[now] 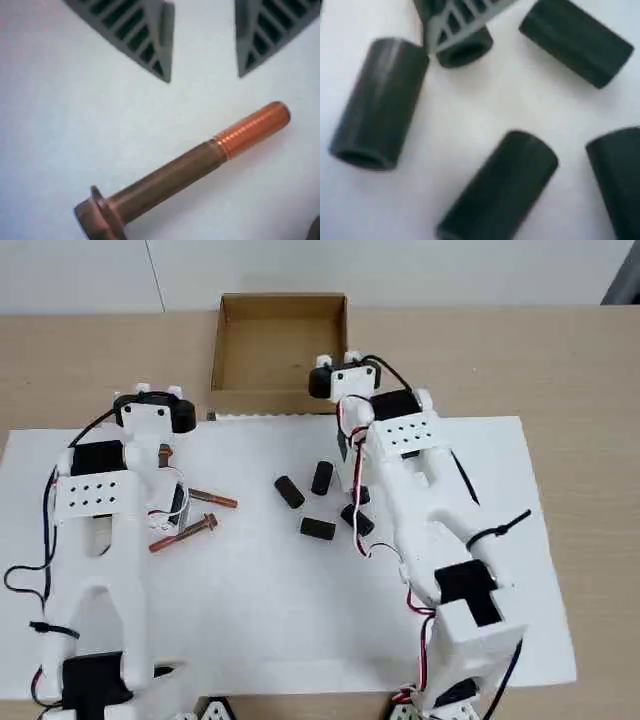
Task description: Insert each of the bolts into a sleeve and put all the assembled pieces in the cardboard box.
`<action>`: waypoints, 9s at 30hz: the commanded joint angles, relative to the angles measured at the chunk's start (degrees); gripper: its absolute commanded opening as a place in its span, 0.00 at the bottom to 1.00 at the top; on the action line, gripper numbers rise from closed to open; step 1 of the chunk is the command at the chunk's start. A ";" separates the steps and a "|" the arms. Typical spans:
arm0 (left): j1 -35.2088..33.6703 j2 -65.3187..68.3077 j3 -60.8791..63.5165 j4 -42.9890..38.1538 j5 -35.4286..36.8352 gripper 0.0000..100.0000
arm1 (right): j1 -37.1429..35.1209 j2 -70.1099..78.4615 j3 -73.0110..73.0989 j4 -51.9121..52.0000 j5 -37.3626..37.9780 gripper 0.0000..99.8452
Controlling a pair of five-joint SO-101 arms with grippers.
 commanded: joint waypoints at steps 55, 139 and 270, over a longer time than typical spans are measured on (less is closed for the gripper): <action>-0.53 21.63 -28.44 11.43 5.89 0.04 | 19.82 -13.85 -13.01 18.59 5.89 0.00; 5.19 42.46 -27.91 6.33 -37.45 0.01 | 19.91 -14.02 -4.40 14.11 5.71 0.00; 33.67 -90.55 48.66 -44.31 34.81 0.00 | -26.59 -111.60 92.92 -54.64 9.14 0.00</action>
